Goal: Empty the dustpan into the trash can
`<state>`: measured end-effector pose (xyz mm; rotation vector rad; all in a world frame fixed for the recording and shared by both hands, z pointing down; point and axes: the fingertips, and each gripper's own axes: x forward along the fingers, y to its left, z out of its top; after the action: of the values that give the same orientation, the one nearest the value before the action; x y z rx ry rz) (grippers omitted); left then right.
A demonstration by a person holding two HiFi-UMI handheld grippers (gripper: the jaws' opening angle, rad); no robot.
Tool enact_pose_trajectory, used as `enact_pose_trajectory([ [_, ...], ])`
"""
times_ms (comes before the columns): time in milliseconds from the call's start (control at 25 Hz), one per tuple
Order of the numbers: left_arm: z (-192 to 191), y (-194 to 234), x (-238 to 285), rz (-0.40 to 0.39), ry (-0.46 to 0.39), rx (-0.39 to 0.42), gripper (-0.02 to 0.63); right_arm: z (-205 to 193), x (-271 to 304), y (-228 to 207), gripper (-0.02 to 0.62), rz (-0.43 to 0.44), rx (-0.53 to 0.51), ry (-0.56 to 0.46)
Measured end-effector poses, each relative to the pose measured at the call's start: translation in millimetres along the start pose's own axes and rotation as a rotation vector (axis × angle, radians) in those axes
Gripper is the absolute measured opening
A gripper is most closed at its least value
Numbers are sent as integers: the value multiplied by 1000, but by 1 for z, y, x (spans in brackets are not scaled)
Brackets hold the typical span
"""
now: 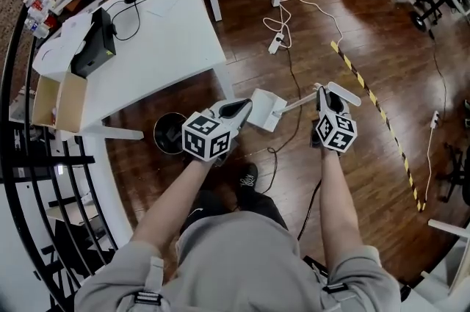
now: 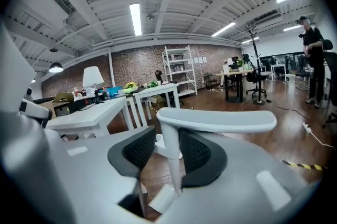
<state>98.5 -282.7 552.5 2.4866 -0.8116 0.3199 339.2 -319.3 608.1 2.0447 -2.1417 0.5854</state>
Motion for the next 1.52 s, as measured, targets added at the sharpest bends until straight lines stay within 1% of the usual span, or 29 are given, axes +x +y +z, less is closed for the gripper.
enact_pose_trajectory([
  [40, 1, -2, 0, 2, 0, 1, 5, 0, -1, -4, 121, -2, 11, 4],
  [120, 3, -4, -1, 8, 1, 3, 5, -2, -3, -11, 126, -4, 33, 11],
  [200, 5, -4, -5, 15, 3, 6, 5, -6, -6, -16, 170, -5, 52, 23],
  [400, 11, -4, -18, 24, 4, 22, 5, -17, -14, -17, 249, -7, 54, 67],
  [600, 21, -13, -29, 1, -15, 56, 5, -33, -30, -21, 264, -60, 55, 141],
  [680, 23, -16, -41, -6, -30, 64, 5, -40, -42, -14, 264, -70, 63, 163],
  [720, 23, -18, -49, -7, -40, 64, 5, -41, -48, -4, 262, -59, 63, 168],
  [800, 27, -21, -70, -1, -69, 61, 5, -33, -62, 31, 236, 4, 38, 154],
  [840, 30, -22, -83, 5, -86, 61, 5, -24, -69, 55, 191, 48, 21, 133],
  [880, 32, -23, -97, 9, -103, 61, 5, -14, -77, 80, 158, 92, 7, 105],
  [960, 33, -25, -126, 13, -130, 70, 5, 6, -92, 130, 112, 174, -2, 43],
  [1080, 35, -23, -171, 24, -173, 93, 6, 35, -115, 204, 55, 292, -18, -50],
  [1200, 45, -22, -216, 50, -244, 92, 5, 63, -140, 275, 0, 413, -74, -115],
  [1280, 49, -25, -240, 66, -269, 97, 5, 79, -160, 322, 0, 502, -118, -144],
  [1400, 48, -33, -265, 86, -267, 122, 5, 94, -191, 385, 0, 622, -183, -171],
  [1520, 50, -42, -286, 91, -295, 120, 5, 98, -213, 427, 0, 693, -223, -156],
])
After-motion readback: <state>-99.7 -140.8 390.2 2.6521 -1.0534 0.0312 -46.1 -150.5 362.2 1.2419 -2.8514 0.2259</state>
